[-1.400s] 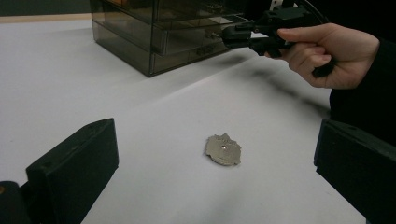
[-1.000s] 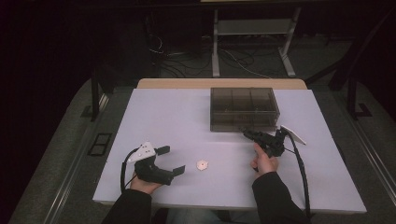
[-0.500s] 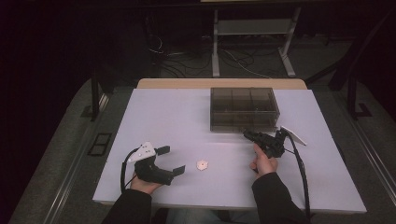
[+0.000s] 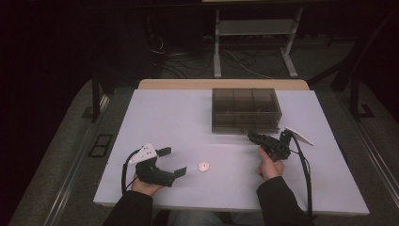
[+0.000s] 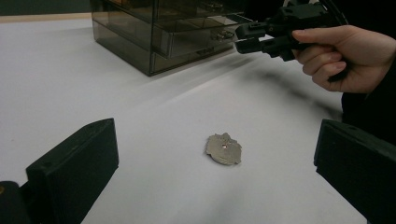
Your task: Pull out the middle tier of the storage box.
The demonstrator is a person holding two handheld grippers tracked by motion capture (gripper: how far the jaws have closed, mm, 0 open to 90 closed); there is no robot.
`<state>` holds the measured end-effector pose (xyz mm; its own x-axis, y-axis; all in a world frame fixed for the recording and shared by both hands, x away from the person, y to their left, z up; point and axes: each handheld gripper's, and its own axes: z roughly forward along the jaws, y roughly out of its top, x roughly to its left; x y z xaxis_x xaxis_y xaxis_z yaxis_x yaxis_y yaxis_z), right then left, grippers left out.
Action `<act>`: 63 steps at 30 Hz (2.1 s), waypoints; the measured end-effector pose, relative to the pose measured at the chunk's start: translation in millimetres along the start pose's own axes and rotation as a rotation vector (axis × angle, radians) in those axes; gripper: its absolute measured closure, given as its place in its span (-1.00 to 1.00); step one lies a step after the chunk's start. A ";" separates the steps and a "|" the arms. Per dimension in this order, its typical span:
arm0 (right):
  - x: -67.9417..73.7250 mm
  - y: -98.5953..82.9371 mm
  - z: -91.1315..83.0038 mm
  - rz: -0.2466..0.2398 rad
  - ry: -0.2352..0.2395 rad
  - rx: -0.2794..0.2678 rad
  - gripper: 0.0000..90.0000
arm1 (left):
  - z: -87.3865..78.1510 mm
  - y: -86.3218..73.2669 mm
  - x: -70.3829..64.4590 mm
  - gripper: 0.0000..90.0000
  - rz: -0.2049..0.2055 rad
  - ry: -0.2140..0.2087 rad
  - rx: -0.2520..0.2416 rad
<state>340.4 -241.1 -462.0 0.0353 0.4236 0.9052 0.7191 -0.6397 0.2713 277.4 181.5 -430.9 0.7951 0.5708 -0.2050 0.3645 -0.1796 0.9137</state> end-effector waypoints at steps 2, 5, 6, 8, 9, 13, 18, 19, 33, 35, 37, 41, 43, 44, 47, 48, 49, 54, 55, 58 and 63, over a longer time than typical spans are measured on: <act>0.9 0.3 -2.5 -0.022 0.005 0.000 0.50 | 0.0 0.0 -0.1 -1.00 0.001 0.001 0.001; 3.4 0.4 -6.0 -0.032 0.006 0.011 0.48 | -0.1 0.0 -0.2 -1.00 0.000 0.000 0.001; 4.1 0.6 -7.1 -0.038 0.006 0.012 0.48 | -0.1 -0.1 -0.1 -1.00 0.001 0.001 0.001; 6.4 1.5 -9.6 -0.050 0.001 0.024 0.46 | -0.1 0.0 -0.1 -1.00 0.001 0.001 0.002; 8.3 2.2 -10.4 -0.065 -0.007 0.027 0.45 | -0.1 0.0 -0.3 -1.00 0.002 0.001 0.001; 18.3 5.7 -14.1 -0.115 -0.024 0.047 0.43 | -0.5 0.0 -0.3 -1.00 0.004 0.001 0.002; 33.0 9.8 -16.8 -0.202 -0.057 0.077 0.41 | -0.3 -0.1 -0.4 -1.00 0.001 0.002 0.000; 35.1 10.8 -16.9 -0.214 -0.063 0.085 0.41 | -0.2 -0.1 -0.4 -1.00 0.002 0.003 0.001; 66.7 22.4 -11.8 -0.436 -0.179 0.208 0.27 | 0.3 -0.4 -0.5 -1.00 -0.002 0.005 0.002; 73.4 24.2 -10.5 -0.478 -0.201 0.228 0.20 | 0.5 -0.5 -0.7 -1.00 -0.003 0.006 0.003; 80.4 25.3 -8.8 -0.524 -0.223 0.251 0.07 | 0.3 -0.5 -0.7 -1.00 -0.002 0.006 0.003; 91.4 28.7 -5.2 -0.619 -0.256 0.309 -0.17 | 0.3 -0.5 -0.6 -1.00 -0.003 0.006 0.003; 94.2 30.5 -4.1 -0.658 -0.253 0.340 -0.38 | 0.4 -0.5 -0.7 -1.00 -0.003 0.007 0.004; 95.5 30.9 -2.8 -0.683 -0.256 0.355 -0.44 | 0.5 -0.6 -0.6 -1.00 -0.004 0.008 0.004; 98.3 31.2 -0.8 -0.774 -0.265 0.390 -0.68 | 0.5 -0.6 -0.5 -1.00 -0.004 0.008 0.004; 98.7 31.8 -0.7 -0.801 -0.258 0.409 -0.76 | 0.4 -0.6 -0.5 -1.00 -0.004 0.008 0.004; 100.1 32.2 -1.2 -0.814 -0.252 0.433 -0.76 | 0.4 -0.7 -0.5 -1.00 -0.005 0.007 0.004; 103.7 34.6 1.2 -0.914 -0.257 0.516 -0.99 | 0.6 -0.7 -0.6 -1.00 -0.003 0.008 0.007; 104.2 35.2 1.8 -0.930 -0.256 0.530 -0.99 | 0.6 -0.7 -0.6 -1.00 -0.004 0.008 0.006; 106.0 36.3 3.3 -0.976 -0.216 0.589 -0.99 | 0.8 -0.8 -0.2 -1.00 -0.003 0.006 0.006; 111.7 35.1 6.5 -1.103 -0.172 0.670 -0.99 | 0.9 -0.7 -0.4 -1.00 -0.002 0.005 0.006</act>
<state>374.1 -212.0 -353.5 -0.7407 0.6259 0.2442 0.6288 0.5177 0.5802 277.3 180.7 -431.8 0.7918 0.5753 -0.2051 0.3691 -0.1831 0.9112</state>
